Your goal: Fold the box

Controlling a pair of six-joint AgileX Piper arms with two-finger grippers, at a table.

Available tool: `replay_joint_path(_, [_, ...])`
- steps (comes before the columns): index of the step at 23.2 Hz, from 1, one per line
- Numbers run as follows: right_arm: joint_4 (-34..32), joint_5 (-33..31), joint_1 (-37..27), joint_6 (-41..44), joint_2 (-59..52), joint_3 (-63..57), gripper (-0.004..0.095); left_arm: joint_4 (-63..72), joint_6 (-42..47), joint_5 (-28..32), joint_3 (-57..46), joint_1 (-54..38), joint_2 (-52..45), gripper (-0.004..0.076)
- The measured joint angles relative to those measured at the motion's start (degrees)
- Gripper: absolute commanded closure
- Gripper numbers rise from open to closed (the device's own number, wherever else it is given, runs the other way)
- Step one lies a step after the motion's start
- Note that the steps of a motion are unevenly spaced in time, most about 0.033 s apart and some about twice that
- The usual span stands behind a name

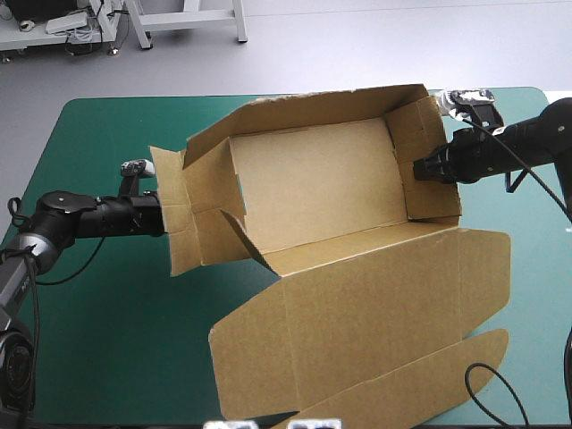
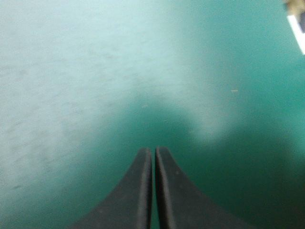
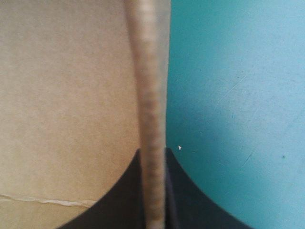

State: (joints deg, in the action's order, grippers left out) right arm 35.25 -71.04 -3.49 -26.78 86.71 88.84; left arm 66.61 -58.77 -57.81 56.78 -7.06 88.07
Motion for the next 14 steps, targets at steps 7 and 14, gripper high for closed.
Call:
replay_joint_path(7, [-0.1,-0.2,0.0,0.0,0.0,0.0,0.0926,14.2,-6.6,-9.1,0.0,0.1,-0.4,0.0713])
replay_joint_path(14, [-5.3,0.0,0.0,2.3,0.0,0.0,0.0926,15.3,-3.4,-10.0,0.0,0.2,-1.4,0.0711])
